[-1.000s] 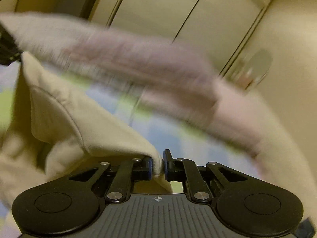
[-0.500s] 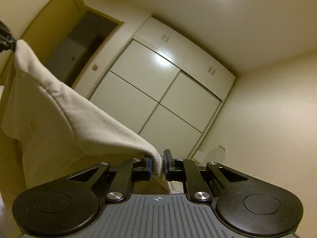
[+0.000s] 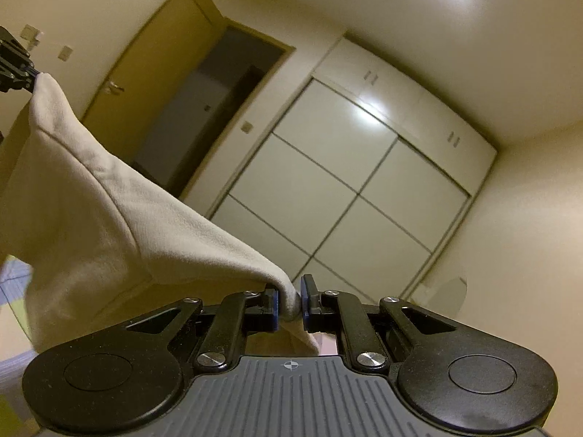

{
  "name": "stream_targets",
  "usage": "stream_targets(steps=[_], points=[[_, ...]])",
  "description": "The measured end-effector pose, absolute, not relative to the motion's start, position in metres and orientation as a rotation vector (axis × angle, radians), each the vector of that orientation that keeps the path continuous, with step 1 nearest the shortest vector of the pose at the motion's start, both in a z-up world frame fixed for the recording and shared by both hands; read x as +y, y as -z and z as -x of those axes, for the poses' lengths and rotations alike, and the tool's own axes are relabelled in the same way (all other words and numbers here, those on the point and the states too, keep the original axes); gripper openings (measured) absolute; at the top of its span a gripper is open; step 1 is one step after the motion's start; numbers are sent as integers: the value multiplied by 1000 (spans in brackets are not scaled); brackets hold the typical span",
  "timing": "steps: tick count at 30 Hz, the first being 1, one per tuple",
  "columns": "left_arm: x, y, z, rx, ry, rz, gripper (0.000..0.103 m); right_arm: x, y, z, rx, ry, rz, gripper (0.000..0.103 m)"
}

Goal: Fold clothes
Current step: 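Lay the shirt flat on the bed and open both grippers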

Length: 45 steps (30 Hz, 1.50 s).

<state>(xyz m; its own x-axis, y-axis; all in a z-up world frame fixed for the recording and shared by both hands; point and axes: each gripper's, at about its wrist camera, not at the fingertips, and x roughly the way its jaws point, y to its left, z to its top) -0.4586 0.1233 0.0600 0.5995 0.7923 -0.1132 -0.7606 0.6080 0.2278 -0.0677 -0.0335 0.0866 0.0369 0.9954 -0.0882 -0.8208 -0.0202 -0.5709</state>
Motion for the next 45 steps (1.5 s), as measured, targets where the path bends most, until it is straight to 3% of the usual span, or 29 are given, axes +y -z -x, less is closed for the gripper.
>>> stream_targets(steps=[6, 11, 12, 13, 14, 17, 19, 24, 31, 42, 45], points=[[186, -44, 433, 296, -918, -24, 4, 40, -89, 52, -344, -1558, 624, 10], [312, 49, 381, 534, -935, 221, 10, 173, -7, 32, -57, -1642, 851, 14], [341, 76, 370, 595, -953, 278, 19, 208, 22, 31, 15, -1616, 918, 24], [367, 103, 359, 658, -970, 330, 30, 241, 52, 30, 65, -1553, 973, 59], [391, 132, 349, 724, -983, 373, 32, 269, 81, 30, 114, -1502, 1026, 74], [418, 205, 334, 913, -1038, 431, 32, 305, 151, 22, 342, -1441, 1117, 74], [412, 231, 339, 939, -1067, 425, 31, 298, 178, 16, 453, -1431, 1107, 74], [386, 268, 378, 953, -1073, 602, 35, 244, 218, -4, 651, -1446, 1004, 74], [263, 280, 424, 969, -1052, 836, 35, 129, 252, -1, 879, -1549, 936, 74], [147, 299, 431, 1020, -990, 938, 35, 31, 319, 84, 923, -1907, 1204, 74], [131, 304, 433, 1021, -1008, 960, 35, 17, 335, 110, 798, -1903, 1286, 74]])
